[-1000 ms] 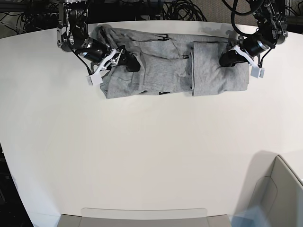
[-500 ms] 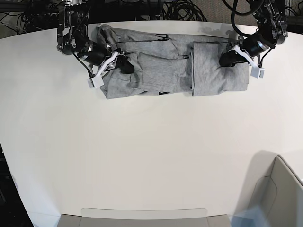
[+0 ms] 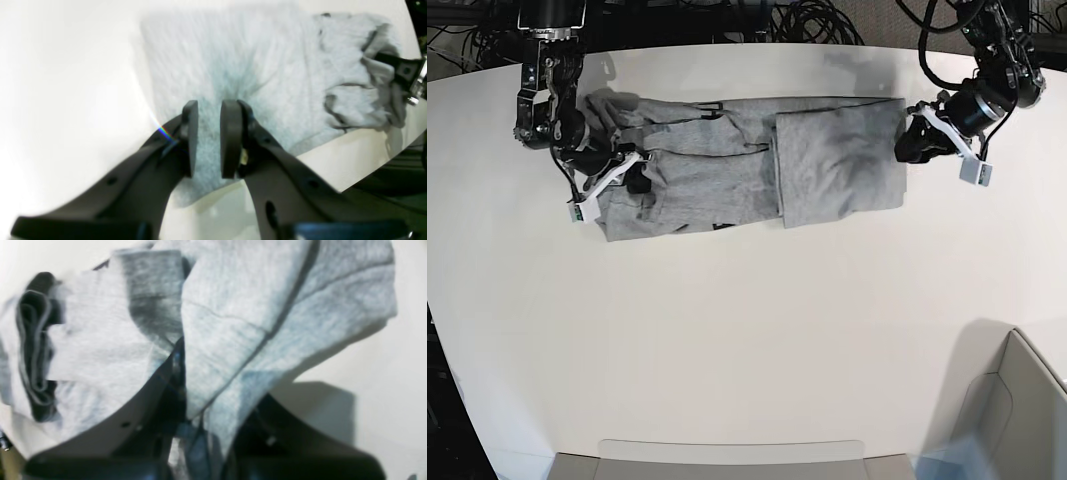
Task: Fold the T-shirt properly
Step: 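Lift the folded bundle with the right gripper and flip it over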
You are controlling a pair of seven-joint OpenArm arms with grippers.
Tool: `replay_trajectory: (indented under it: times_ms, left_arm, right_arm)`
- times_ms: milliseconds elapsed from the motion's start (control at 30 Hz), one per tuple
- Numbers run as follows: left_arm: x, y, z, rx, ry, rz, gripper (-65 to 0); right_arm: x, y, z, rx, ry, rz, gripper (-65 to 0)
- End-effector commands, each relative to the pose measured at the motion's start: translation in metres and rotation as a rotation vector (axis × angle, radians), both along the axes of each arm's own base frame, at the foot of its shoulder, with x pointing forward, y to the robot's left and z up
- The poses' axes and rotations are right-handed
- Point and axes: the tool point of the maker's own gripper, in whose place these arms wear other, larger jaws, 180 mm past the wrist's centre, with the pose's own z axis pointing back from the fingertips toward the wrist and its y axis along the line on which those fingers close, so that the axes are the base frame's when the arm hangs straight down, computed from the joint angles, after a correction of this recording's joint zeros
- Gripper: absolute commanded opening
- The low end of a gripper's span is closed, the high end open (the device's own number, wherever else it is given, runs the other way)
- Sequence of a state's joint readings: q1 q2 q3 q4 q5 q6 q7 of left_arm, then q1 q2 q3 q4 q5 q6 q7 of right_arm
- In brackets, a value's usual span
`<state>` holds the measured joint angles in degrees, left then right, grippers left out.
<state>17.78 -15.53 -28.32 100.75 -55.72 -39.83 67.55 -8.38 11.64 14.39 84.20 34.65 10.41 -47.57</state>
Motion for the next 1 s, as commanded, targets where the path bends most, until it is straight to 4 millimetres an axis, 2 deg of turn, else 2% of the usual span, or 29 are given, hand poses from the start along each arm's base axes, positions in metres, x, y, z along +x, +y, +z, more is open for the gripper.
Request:
replay_trajectory:
  times_ms: [0, 133, 200, 267, 333, 500, 633, 733, 967]
  left_arm:
    - [0.006, -0.001, 0.016, 0.006, -0.058, -0.002, -53.4]
    - [0.009, -0.007, 0.029, 0.020, -0.101, -0.016, -53.4]
    - [0.009, -0.007, 0.029, 0.021, -0.100, -0.016, -53.4]
    - [0.009, -0.006, 0.028, 0.026, -0.096, -0.015, -53.4]
    - [0.008, -0.002, 0.027, 0.033, -0.094, -0.010, -53.4]
    - [0.006, 0.026, 0.034, 0.067, -0.106, 0.074, -53.4]
    - [0.005, 0.041, 0.038, 0.088, -0.115, 0.113, -53.4]
    - [0.002, 0.050, 0.040, 0.101, -0.118, 0.140, -53.4]
    - [-0.009, 0.073, 0.042, 0.131, -0.109, 0.205, -53.4]
  right_arm:
    - [0.001, -0.027, -0.004, -0.098, 0.037, -0.030, -65.0]
    - [0.012, -0.059, 0.010, -0.173, 0.022, -0.078, -65.0]
    - [0.018, -0.072, 0.025, -0.210, -0.009, -0.105, -65.0]
    - [0.022, -0.076, 0.040, -0.231, -0.025, -0.125, -65.0]
    - [0.026, -0.072, 0.057, -0.239, -0.042, -0.120, -65.0]
    - [0.038, -0.051, 0.096, -0.294, -0.106, -0.055, -65.0]
    - [0.050, -0.035, 0.105, -0.422, -0.143, 0.003, -65.0]
    - [0.052, -0.001, 0.100, -0.481, -0.162, 0.100, -65.0]
    - [0.057, 0.077, 0.107, -0.592, -0.271, 0.260, -65.0]
